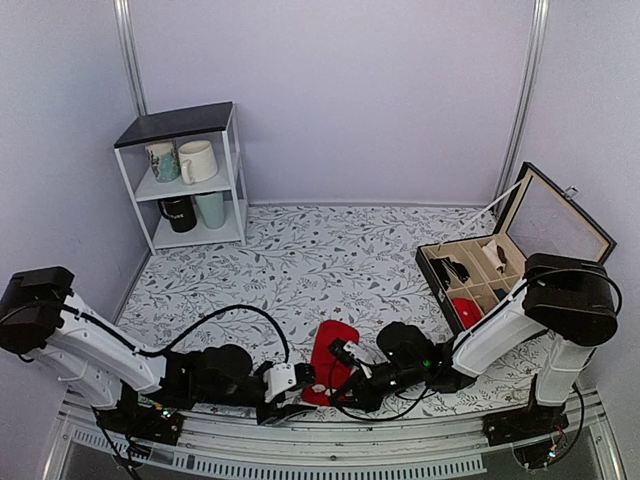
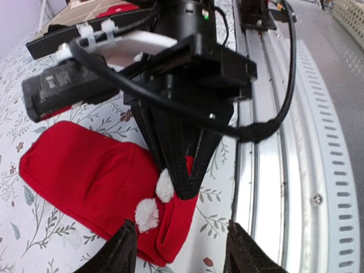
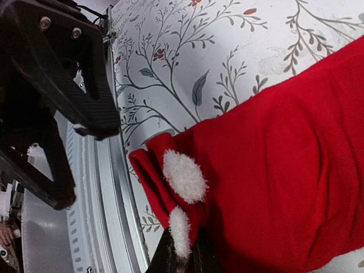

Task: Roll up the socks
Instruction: Roll a pair of socks at the center of the board.

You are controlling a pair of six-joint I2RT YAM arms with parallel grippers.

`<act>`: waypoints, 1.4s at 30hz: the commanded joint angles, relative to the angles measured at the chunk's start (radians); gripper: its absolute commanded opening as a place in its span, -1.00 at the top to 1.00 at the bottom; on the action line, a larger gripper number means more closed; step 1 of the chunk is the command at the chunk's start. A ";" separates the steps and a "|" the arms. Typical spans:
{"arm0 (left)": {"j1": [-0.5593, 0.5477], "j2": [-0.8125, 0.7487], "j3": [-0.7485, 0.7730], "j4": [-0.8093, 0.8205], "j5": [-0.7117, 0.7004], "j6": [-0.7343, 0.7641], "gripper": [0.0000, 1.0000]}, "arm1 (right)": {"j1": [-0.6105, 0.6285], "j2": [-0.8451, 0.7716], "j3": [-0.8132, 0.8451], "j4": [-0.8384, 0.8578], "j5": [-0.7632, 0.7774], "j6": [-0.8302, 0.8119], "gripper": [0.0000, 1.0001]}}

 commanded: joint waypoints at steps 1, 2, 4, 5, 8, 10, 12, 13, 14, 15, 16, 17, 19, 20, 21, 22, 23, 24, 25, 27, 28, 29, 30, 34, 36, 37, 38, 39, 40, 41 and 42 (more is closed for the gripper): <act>-0.017 0.077 0.003 0.052 -0.085 0.057 -0.08 | -0.005 0.078 -0.014 -0.270 -0.044 0.059 0.90; -0.018 0.099 0.004 0.065 -0.104 0.060 -0.09 | -0.005 0.077 -0.014 -0.276 -0.041 0.057 0.90; -0.017 0.127 0.008 0.089 -0.140 0.076 -0.09 | -0.005 0.077 -0.016 -0.282 -0.039 0.054 0.90; -0.018 0.140 0.012 0.094 -0.152 0.082 -0.09 | -0.005 0.077 -0.016 -0.282 -0.042 0.052 0.90; -0.018 0.173 0.034 0.092 -0.179 0.092 -0.09 | -0.005 0.076 -0.017 -0.282 -0.049 0.048 0.90; -0.017 0.188 0.042 0.096 -0.186 0.095 -0.09 | -0.004 0.075 -0.020 -0.281 -0.049 0.046 0.90; -0.018 0.193 0.040 0.107 -0.181 0.095 -0.10 | -0.005 0.077 -0.019 -0.281 -0.052 0.045 0.91; -0.018 0.193 0.039 0.112 -0.177 0.094 -0.09 | -0.004 0.077 -0.019 -0.282 -0.053 0.044 0.90; -0.018 0.190 0.039 0.115 -0.170 0.092 -0.10 | -0.005 0.080 -0.018 -0.282 -0.054 0.044 0.90; -0.018 0.189 0.036 0.121 -0.159 0.091 -0.09 | -0.005 0.082 -0.017 -0.281 -0.056 0.043 0.90; -0.018 0.188 0.034 0.126 -0.149 0.089 -0.08 | -0.004 0.084 -0.017 -0.282 -0.057 0.041 0.90; -0.018 0.188 0.033 0.130 -0.136 0.088 -0.05 | -0.005 0.087 -0.017 -0.281 -0.058 0.041 0.90; -0.018 0.197 0.034 0.129 -0.120 0.083 0.02 | -0.005 0.091 -0.016 -0.281 -0.059 0.040 0.90; -0.018 0.203 0.036 0.128 -0.112 0.081 0.04 | -0.005 0.091 -0.016 -0.281 -0.061 0.040 0.90; -0.018 0.211 0.038 0.127 -0.104 0.078 0.04 | -0.005 0.090 -0.016 -0.282 -0.061 0.040 0.90; -0.017 0.221 0.039 0.126 -0.097 0.073 0.04 | -0.005 0.090 -0.015 -0.283 -0.063 0.038 0.90; -0.017 0.230 0.042 0.125 -0.094 0.068 0.04 | -0.005 0.090 -0.017 -0.283 -0.063 0.038 0.90; -0.018 0.241 0.045 0.122 -0.091 0.063 0.04 | -0.005 0.090 -0.017 -0.282 -0.063 0.037 0.90; -0.018 0.248 0.046 0.121 -0.091 0.059 0.05 | -0.005 0.092 -0.018 -0.283 -0.062 0.038 0.90; -0.017 0.256 0.046 0.122 -0.091 0.051 0.10 | -0.005 0.092 -0.019 -0.282 -0.061 0.040 0.90; -0.018 0.258 0.046 0.121 -0.091 0.046 0.13 | -0.005 0.092 -0.020 -0.283 -0.063 0.040 0.90; -0.016 0.258 0.044 0.120 -0.092 0.042 0.16 | -0.005 0.092 -0.021 -0.283 -0.063 0.040 0.90; -0.017 0.259 0.044 0.119 -0.090 0.038 0.21 | -0.005 0.092 -0.021 -0.283 -0.064 0.040 0.90; -0.016 0.258 0.046 0.105 -0.061 0.028 0.46 | -0.004 0.091 -0.020 -0.282 -0.064 0.037 0.90; -0.017 0.252 0.046 0.097 -0.047 0.021 0.62 | -0.004 0.094 -0.020 -0.283 -0.064 0.037 0.90; -0.016 0.248 0.047 0.092 -0.037 0.017 0.67 | -0.005 0.097 -0.018 -0.281 -0.065 0.037 0.90; -0.015 0.243 0.048 0.087 -0.030 0.013 0.71 | -0.005 0.098 -0.018 -0.282 -0.066 0.038 0.90; -0.017 0.240 0.048 0.080 -0.021 0.006 0.76 | -0.005 0.098 -0.016 -0.281 -0.065 0.038 0.90; -0.016 0.236 0.050 0.077 -0.015 0.001 0.82 | -0.005 0.098 -0.016 -0.282 -0.066 0.037 0.90; -0.017 0.235 0.050 0.070 -0.012 -0.007 0.96 | -0.005 0.098 -0.015 -0.282 -0.066 0.037 0.89; -0.015 0.236 0.052 0.061 -0.009 -0.019 1.00 | -0.005 0.098 -0.016 -0.282 -0.066 0.037 0.89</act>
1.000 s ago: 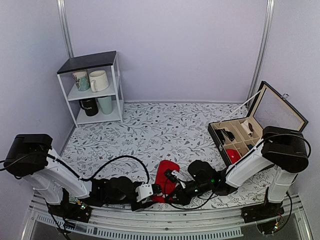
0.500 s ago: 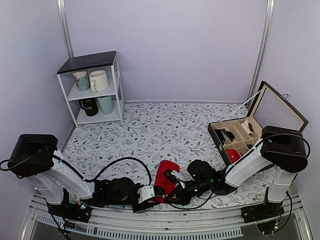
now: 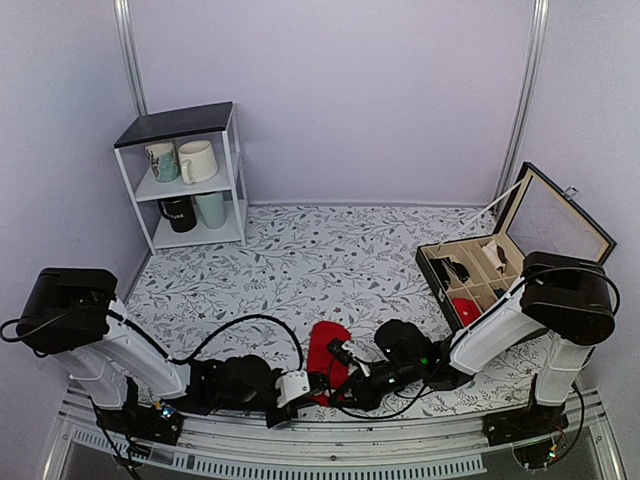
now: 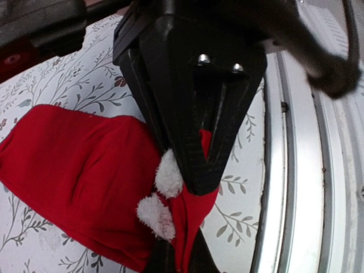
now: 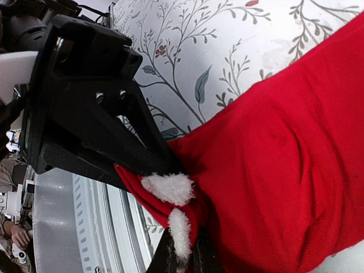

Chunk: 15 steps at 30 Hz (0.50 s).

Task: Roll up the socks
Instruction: Roll a pair of socks at the center of the board.

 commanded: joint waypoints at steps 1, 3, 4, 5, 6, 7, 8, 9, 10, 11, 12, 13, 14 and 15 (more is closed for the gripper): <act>-0.009 -0.011 0.019 -0.049 0.059 -0.043 1.00 | 0.011 0.080 -0.045 -0.247 0.009 0.001 0.86; 0.004 -0.001 0.032 -0.079 0.114 -0.071 1.00 | 0.011 0.070 -0.048 -0.247 0.015 0.000 0.72; 0.017 0.005 0.038 -0.097 0.140 -0.087 1.00 | 0.011 0.059 -0.052 -0.247 0.030 -0.001 0.62; 0.029 0.018 0.043 -0.113 0.165 -0.104 1.00 | 0.011 0.042 -0.057 -0.244 0.054 -0.004 0.52; 0.037 0.027 0.048 -0.126 0.186 -0.119 1.00 | 0.011 0.019 -0.066 -0.235 0.075 -0.012 0.45; 0.047 0.036 0.048 -0.132 0.207 -0.134 1.00 | 0.012 -0.015 -0.078 -0.220 0.095 -0.019 0.41; 0.055 0.043 0.047 -0.135 0.229 -0.148 1.00 | 0.012 -0.055 -0.095 -0.200 0.137 -0.032 0.36; 0.063 0.051 0.043 -0.134 0.248 -0.161 1.00 | 0.012 -0.115 -0.118 -0.179 0.168 -0.047 0.34; 0.072 0.059 0.038 -0.132 0.266 -0.175 1.00 | 0.012 -0.167 -0.135 -0.159 0.201 -0.072 0.32; 0.079 0.066 0.032 -0.128 0.281 -0.185 1.00 | 0.012 -0.221 -0.153 -0.141 0.229 -0.091 0.31; 0.086 0.071 0.025 -0.122 0.295 -0.196 1.00 | 0.015 -0.275 -0.176 -0.115 0.256 -0.120 0.30; 0.094 0.077 0.018 -0.115 0.307 -0.211 1.00 | 0.024 -0.332 -0.204 -0.086 0.282 -0.144 0.26; 0.101 0.082 0.009 -0.108 0.319 -0.220 1.00 | 0.041 -0.381 -0.233 -0.054 0.318 -0.205 0.19; 0.108 0.085 0.002 -0.101 0.330 -0.232 1.00 | 0.080 -0.428 -0.261 -0.017 0.378 -0.247 0.13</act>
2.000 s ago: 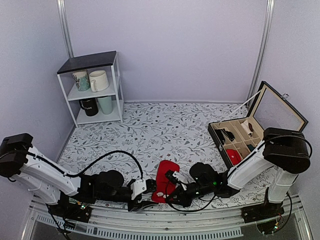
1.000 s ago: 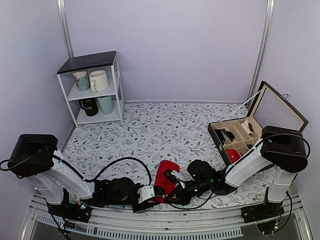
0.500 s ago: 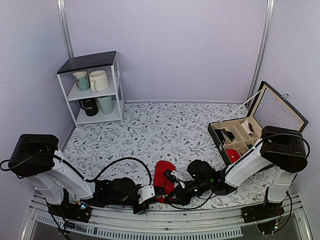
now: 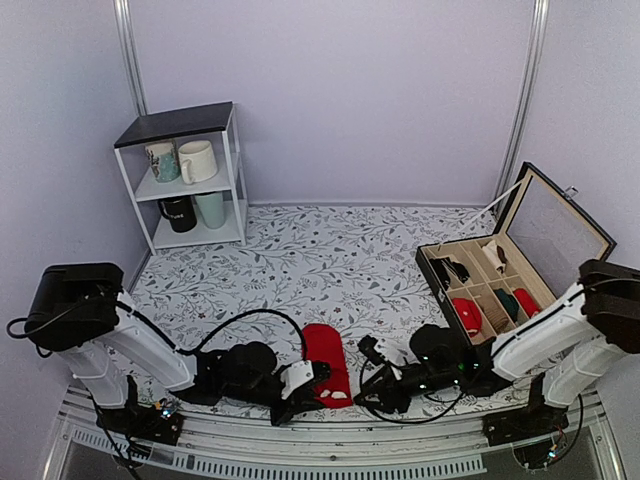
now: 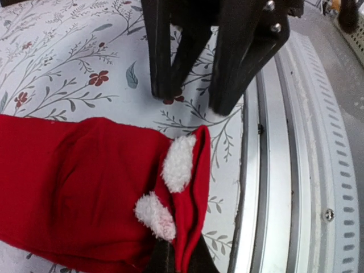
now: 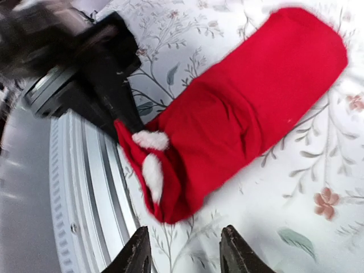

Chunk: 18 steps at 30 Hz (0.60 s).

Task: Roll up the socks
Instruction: Roll a pair of socks at the center of the board.

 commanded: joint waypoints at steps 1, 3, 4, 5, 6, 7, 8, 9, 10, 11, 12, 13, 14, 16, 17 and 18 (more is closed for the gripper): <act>0.033 0.055 -0.050 -0.069 0.114 -0.083 1.00 | 0.090 -0.206 -0.110 0.055 0.256 -0.217 0.08; 0.043 0.062 -0.064 -0.054 0.123 -0.104 1.00 | 0.134 -0.233 -0.130 0.064 0.359 -0.313 0.06; 0.046 0.066 -0.068 -0.047 0.130 -0.111 1.00 | 0.148 -0.229 -0.128 0.058 0.392 -0.346 0.05; 0.049 0.071 -0.071 -0.045 0.134 -0.118 1.00 | 0.162 -0.214 -0.123 0.054 0.412 -0.371 0.04; 0.051 0.075 -0.073 -0.041 0.139 -0.123 1.00 | 0.175 -0.195 -0.118 0.052 0.430 -0.378 0.04; 0.053 0.080 -0.073 -0.040 0.142 -0.127 1.00 | 0.191 -0.167 -0.101 0.051 0.450 -0.408 0.04; 0.056 0.085 -0.074 -0.040 0.144 -0.130 1.00 | 0.210 -0.140 -0.087 0.052 0.470 -0.422 0.04; 0.058 0.091 -0.071 -0.039 0.148 -0.132 1.00 | 0.228 -0.112 -0.071 0.055 0.490 -0.440 0.03; 0.060 0.095 -0.070 -0.039 0.154 -0.132 1.00 | 0.244 -0.085 -0.055 0.059 0.508 -0.450 0.03; 0.061 0.101 -0.067 -0.039 0.159 -0.134 1.00 | 0.255 -0.058 -0.038 0.064 0.524 -0.465 0.03; 0.061 0.107 -0.064 -0.038 0.164 -0.134 1.00 | 0.265 -0.032 -0.020 0.069 0.538 -0.485 0.03; 0.063 0.112 -0.062 -0.037 0.168 -0.134 1.00 | 0.275 -0.009 -0.005 0.076 0.558 -0.497 0.03; 0.063 0.115 -0.061 -0.037 0.170 -0.134 1.00 | 0.281 0.011 0.005 0.092 0.576 -0.513 0.03; 0.063 0.121 -0.060 -0.035 0.176 -0.133 1.00 | 0.291 0.033 0.018 0.137 0.603 -0.544 0.04; 0.063 0.122 -0.061 -0.035 0.177 -0.134 1.00 | 0.293 0.038 0.022 0.156 0.607 -0.553 0.04; 0.063 0.123 -0.061 -0.034 0.178 -0.134 1.00 | 0.294 0.040 0.025 0.167 0.606 -0.564 0.04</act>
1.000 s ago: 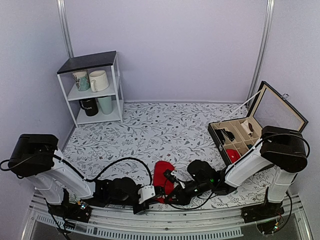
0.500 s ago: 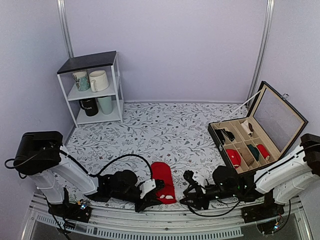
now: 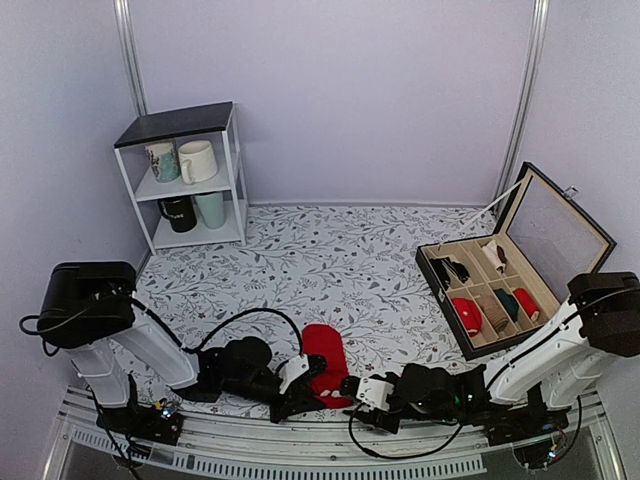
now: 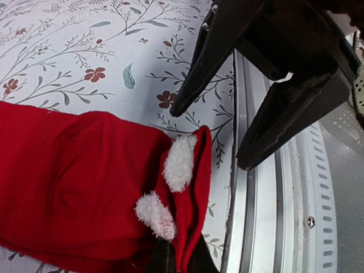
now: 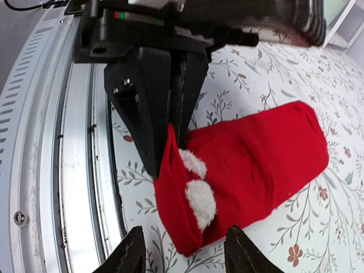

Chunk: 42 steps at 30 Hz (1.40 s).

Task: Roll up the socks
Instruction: Roll a pair of socks at the center of the board.

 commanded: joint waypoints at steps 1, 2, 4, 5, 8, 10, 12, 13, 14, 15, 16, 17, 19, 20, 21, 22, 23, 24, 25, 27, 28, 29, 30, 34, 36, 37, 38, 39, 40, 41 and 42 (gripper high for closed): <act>0.004 0.059 -0.029 -0.170 0.032 -0.015 1.00 | 0.013 0.035 0.036 0.100 0.074 -0.095 0.04; 0.004 0.060 -0.028 -0.168 0.032 -0.015 1.00 | 0.013 0.039 0.042 0.100 0.068 -0.101 0.04; 0.004 0.061 -0.029 -0.167 0.034 -0.013 1.00 | 0.013 0.056 0.059 0.089 0.055 -0.117 0.05; 0.005 0.062 -0.029 -0.167 0.035 -0.013 1.00 | 0.013 0.069 0.068 0.081 0.046 -0.117 0.06; 0.006 0.067 -0.027 -0.167 0.039 -0.012 1.00 | 0.013 0.111 0.090 0.068 0.013 -0.107 0.11; 0.005 0.069 -0.027 -0.165 0.043 -0.013 1.00 | 0.012 0.138 0.100 0.064 0.004 -0.091 0.13; 0.005 0.070 -0.028 -0.164 0.043 -0.015 1.00 | 0.013 0.159 0.103 0.065 0.018 -0.073 0.15; 0.005 0.070 -0.028 -0.164 0.045 -0.015 1.00 | 0.013 0.166 0.103 0.065 0.029 -0.063 0.18; 0.005 0.072 -0.027 -0.164 0.047 -0.015 1.00 | 0.013 0.171 0.102 0.066 0.040 -0.054 0.21; 0.005 0.072 -0.027 -0.164 0.048 -0.015 1.00 | 0.012 0.174 0.102 0.064 0.049 -0.050 0.24; 0.005 0.073 -0.025 -0.164 0.050 -0.015 1.00 | 0.013 0.177 0.100 0.065 0.051 -0.046 0.27; 0.006 0.073 -0.025 -0.166 0.051 -0.015 1.00 | 0.013 0.180 0.099 0.063 0.053 -0.043 0.31; 0.006 0.073 -0.025 -0.166 0.053 -0.013 1.00 | 0.013 0.189 0.098 0.057 0.059 -0.030 0.44; 0.006 0.073 -0.025 -0.166 0.052 -0.014 1.00 | 0.014 0.194 0.098 0.051 0.060 -0.023 0.50; 0.006 0.073 -0.025 -0.167 0.050 -0.014 1.00 | 0.013 0.196 0.097 0.045 0.057 -0.008 0.61; 0.006 0.071 -0.025 -0.166 0.047 -0.013 1.00 | 0.012 0.198 0.097 0.039 0.053 0.000 0.69; 0.005 0.069 -0.025 -0.166 0.044 -0.013 1.00 | 0.011 0.196 0.100 0.028 0.048 0.013 0.74; 0.005 0.059 -0.025 -0.167 0.040 -0.011 0.91 | 0.010 0.194 0.101 0.014 0.041 0.033 0.78; 0.005 0.048 -0.026 -0.170 0.034 -0.007 0.81 | 0.006 0.190 0.102 -0.004 0.032 0.047 0.80; 0.001 0.005 -0.026 -0.189 -0.005 0.008 0.41 | -0.009 0.176 0.096 -0.036 0.001 0.082 0.82; -0.004 -0.026 -0.027 -0.201 -0.036 0.020 0.31 | -0.022 0.169 0.088 -0.043 -0.025 0.136 0.82; -0.014 -0.065 -0.027 -0.218 -0.072 0.036 0.29 | -0.036 0.162 0.082 -0.049 -0.058 0.159 0.82; -0.028 -0.105 -0.030 -0.232 -0.116 0.054 0.26 | -0.055 0.158 0.077 -0.057 -0.104 0.188 0.82; -0.096 -0.251 -0.041 -0.251 -0.266 0.157 0.16 | -0.143 0.175 0.110 -0.154 -0.294 0.294 0.81; -0.128 -0.281 -0.031 -0.272 -0.323 0.210 0.16 | -0.184 0.199 0.144 -0.233 -0.378 0.348 0.81; -0.147 -0.290 -0.028 -0.276 -0.342 0.232 0.16 | -0.198 0.208 0.158 -0.263 -0.406 0.373 0.82; -0.159 -0.292 -0.022 -0.280 -0.361 0.246 0.16 | -0.210 0.215 0.167 -0.287 -0.441 0.400 0.82; -0.173 -0.291 -0.015 -0.281 -0.380 0.258 0.16 | -0.222 0.224 0.180 -0.317 -0.474 0.413 0.82; -0.186 -0.286 -0.012 -0.277 -0.395 0.270 0.15 | -0.230 0.229 0.190 -0.344 -0.501 0.429 0.82; -0.194 -0.281 -0.008 -0.274 -0.410 0.282 0.15 | -0.237 0.234 0.194 -0.366 -0.531 0.439 0.81; -0.202 -0.273 -0.005 -0.267 -0.428 0.296 0.14 | -0.243 0.237 0.198 -0.382 -0.554 0.451 0.81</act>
